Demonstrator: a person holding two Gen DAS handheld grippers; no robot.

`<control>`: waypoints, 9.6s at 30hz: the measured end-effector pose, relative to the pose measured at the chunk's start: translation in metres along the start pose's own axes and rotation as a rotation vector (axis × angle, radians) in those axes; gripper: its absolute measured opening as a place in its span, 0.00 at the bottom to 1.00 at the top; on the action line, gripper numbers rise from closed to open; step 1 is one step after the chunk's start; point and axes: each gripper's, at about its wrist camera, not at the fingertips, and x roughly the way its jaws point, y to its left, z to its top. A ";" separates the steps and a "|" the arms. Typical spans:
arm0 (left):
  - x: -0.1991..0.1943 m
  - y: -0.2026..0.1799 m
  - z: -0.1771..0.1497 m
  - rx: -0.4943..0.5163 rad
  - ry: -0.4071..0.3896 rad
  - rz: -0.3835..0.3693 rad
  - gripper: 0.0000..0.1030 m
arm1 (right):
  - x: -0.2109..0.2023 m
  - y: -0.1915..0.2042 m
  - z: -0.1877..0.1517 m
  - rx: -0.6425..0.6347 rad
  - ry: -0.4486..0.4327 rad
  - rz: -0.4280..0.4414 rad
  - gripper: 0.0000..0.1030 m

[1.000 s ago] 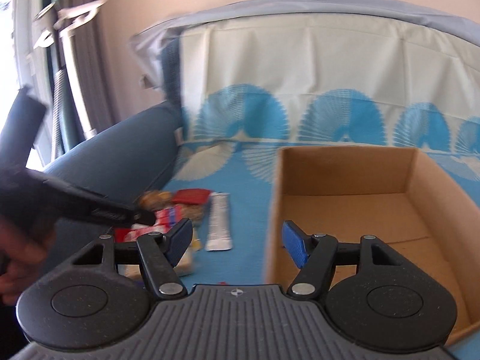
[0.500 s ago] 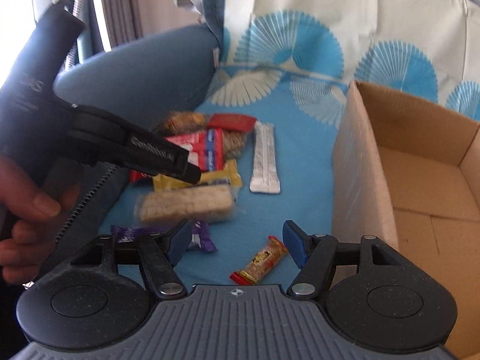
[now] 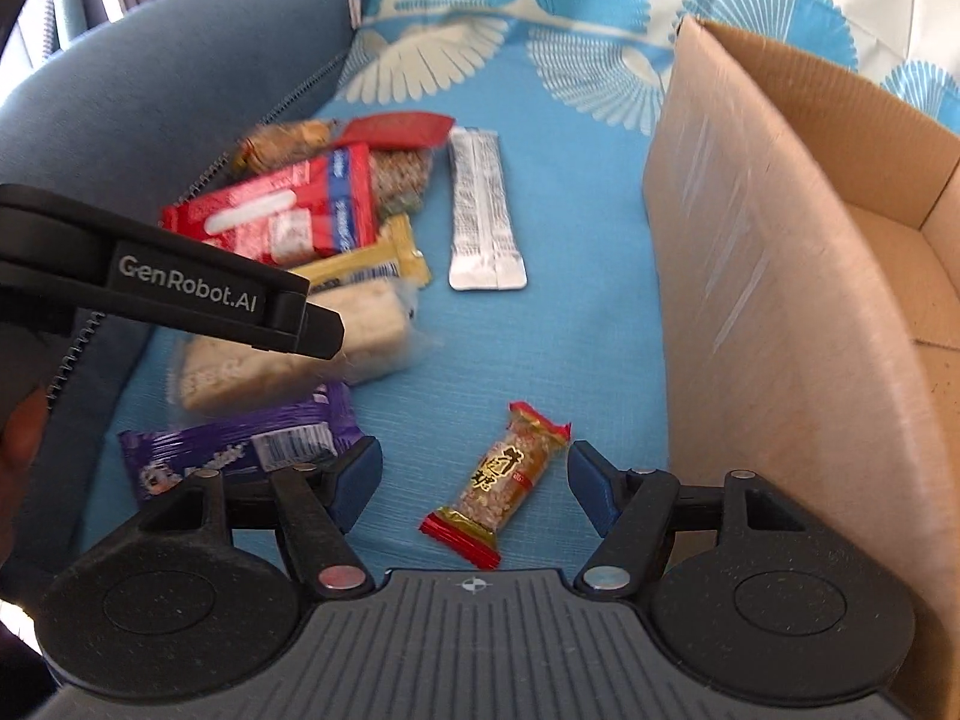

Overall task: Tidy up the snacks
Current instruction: 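Grasp the cracker pack with the left tool while the right tool grasps the small red candy, then carry the cracker pack and red candy over the box and release both, then move both open tools back toward the snack pile, then grasp the red spicy snack bag with the left tool while the right tool grasps the purple chocolate bar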

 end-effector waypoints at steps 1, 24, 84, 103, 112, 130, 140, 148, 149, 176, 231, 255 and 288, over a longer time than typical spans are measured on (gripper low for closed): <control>0.001 -0.003 0.000 0.017 0.000 0.003 0.77 | 0.002 0.000 0.000 0.003 0.009 -0.002 0.68; -0.006 -0.007 -0.008 0.075 -0.021 0.027 0.41 | -0.018 -0.003 -0.006 -0.018 -0.024 0.138 0.22; -0.104 -0.078 0.023 0.057 -0.449 -0.047 0.39 | -0.186 -0.171 0.053 0.152 -0.557 0.158 0.18; -0.114 -0.156 0.026 0.094 -0.555 -0.198 0.39 | -0.168 -0.270 0.017 0.307 -0.515 -0.036 0.18; -0.108 -0.202 0.018 0.129 -0.570 -0.271 0.39 | -0.175 -0.277 0.008 0.228 -0.520 -0.116 0.18; -0.093 -0.236 0.012 0.189 -0.568 -0.292 0.39 | -0.172 -0.278 0.007 0.187 -0.507 -0.162 0.18; -0.086 -0.250 0.012 0.222 -0.570 -0.289 0.39 | -0.171 -0.280 0.007 0.176 -0.502 -0.167 0.18; -0.083 -0.254 0.013 0.231 -0.569 -0.295 0.39 | -0.171 -0.281 0.007 0.174 -0.502 -0.170 0.18; -0.082 -0.255 0.013 0.232 -0.569 -0.295 0.39 | -0.171 -0.281 0.007 0.174 -0.502 -0.171 0.18; -0.076 -0.267 0.014 0.235 -0.575 -0.325 0.39 | -0.173 -0.283 0.000 0.161 -0.506 -0.195 0.18; -0.108 -0.190 0.006 0.154 -0.597 -0.191 0.51 | -0.179 -0.240 0.002 0.095 -0.556 -0.173 0.53; -0.129 -0.005 0.012 0.001 -0.533 0.210 0.19 | -0.154 -0.043 0.007 -0.215 -0.556 0.268 0.28; 0.044 -0.010 0.016 0.307 -0.148 0.380 0.81 | -0.028 0.032 -0.014 -0.277 0.071 0.242 0.57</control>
